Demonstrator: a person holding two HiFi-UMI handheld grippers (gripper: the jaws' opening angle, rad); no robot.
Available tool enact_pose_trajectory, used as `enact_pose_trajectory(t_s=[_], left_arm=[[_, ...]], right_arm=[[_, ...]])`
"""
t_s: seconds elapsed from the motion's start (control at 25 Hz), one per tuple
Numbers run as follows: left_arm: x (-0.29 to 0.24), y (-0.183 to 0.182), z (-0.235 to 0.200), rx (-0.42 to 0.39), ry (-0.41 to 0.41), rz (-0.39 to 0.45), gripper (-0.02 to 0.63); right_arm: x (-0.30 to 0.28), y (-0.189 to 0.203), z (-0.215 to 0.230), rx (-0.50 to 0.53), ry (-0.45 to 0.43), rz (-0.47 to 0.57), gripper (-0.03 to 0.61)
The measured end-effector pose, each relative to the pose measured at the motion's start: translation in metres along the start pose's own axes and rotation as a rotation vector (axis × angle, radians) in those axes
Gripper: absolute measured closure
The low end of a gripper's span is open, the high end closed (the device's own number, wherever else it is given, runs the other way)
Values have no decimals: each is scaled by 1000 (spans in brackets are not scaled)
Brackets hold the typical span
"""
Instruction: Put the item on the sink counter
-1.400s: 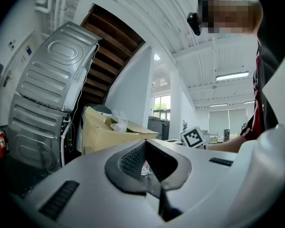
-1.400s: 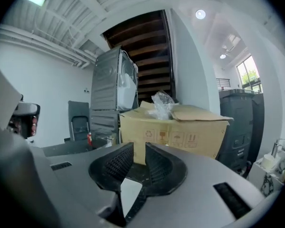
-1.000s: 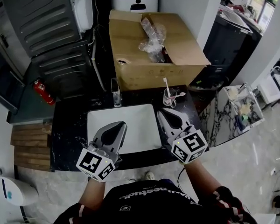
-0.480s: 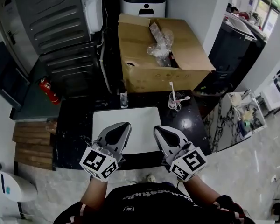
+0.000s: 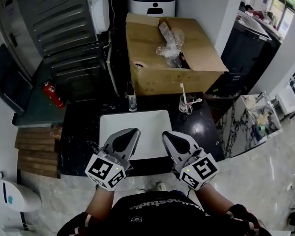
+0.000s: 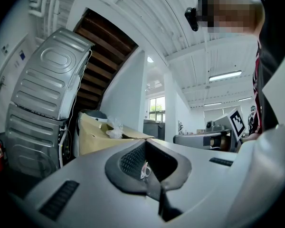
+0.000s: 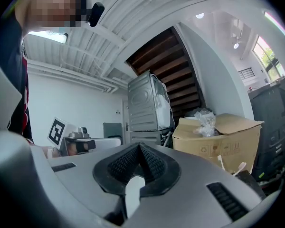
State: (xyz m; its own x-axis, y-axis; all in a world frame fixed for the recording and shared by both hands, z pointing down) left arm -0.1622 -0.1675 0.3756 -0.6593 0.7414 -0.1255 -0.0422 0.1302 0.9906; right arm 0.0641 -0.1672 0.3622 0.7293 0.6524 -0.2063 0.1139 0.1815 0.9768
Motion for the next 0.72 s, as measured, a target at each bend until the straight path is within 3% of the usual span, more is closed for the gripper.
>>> enact_pose_trajectory(t_s=[0.72], left_arm=[[2,-1,4,2,22,12,601]], right_arm=[[6,1,-9,21,4,0,541]])
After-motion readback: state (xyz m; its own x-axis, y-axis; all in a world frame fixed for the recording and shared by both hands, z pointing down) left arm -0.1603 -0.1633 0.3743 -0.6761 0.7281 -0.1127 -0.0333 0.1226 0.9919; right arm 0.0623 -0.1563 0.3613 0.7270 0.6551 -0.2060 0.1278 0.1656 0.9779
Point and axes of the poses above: the fingertips, and each gripper's own axes: x backward along the fingers, z to its right, y out of its underside, the point moved 10 cm from there along x, backward along the fingers, and after that the axes turned 12 degrees about -z, right-handed, at the moved point
